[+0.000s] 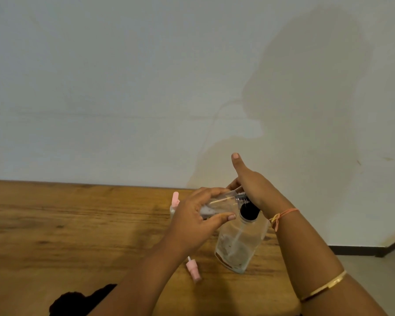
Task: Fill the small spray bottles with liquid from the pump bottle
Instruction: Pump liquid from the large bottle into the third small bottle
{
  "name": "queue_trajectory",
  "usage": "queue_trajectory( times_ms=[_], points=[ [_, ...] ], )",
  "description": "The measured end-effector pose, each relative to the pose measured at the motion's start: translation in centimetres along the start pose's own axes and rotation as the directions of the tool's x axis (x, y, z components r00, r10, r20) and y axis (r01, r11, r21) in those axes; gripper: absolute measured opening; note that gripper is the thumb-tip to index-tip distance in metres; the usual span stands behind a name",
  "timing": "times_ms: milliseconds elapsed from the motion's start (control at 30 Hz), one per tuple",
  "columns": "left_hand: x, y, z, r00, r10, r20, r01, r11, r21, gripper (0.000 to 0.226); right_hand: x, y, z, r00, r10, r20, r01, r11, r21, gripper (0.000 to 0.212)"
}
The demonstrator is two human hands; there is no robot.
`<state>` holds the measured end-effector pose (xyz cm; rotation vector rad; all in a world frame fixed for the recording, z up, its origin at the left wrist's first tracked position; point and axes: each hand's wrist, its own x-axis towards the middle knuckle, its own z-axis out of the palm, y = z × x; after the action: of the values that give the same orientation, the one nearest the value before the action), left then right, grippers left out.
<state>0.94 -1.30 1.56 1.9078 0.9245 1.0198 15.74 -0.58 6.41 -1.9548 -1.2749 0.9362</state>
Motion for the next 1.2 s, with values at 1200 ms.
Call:
queue_trajectory(
  times_ms=[1200],
  points=[
    [-0.2,0.6,-0.2,0.999,-0.004,-0.048,0.000,0.997,-0.082,0.042,0.2,-0.6,0.0,0.995,-0.072,-0.066,0.077,0.994,0.074,0.079]
  ],
)
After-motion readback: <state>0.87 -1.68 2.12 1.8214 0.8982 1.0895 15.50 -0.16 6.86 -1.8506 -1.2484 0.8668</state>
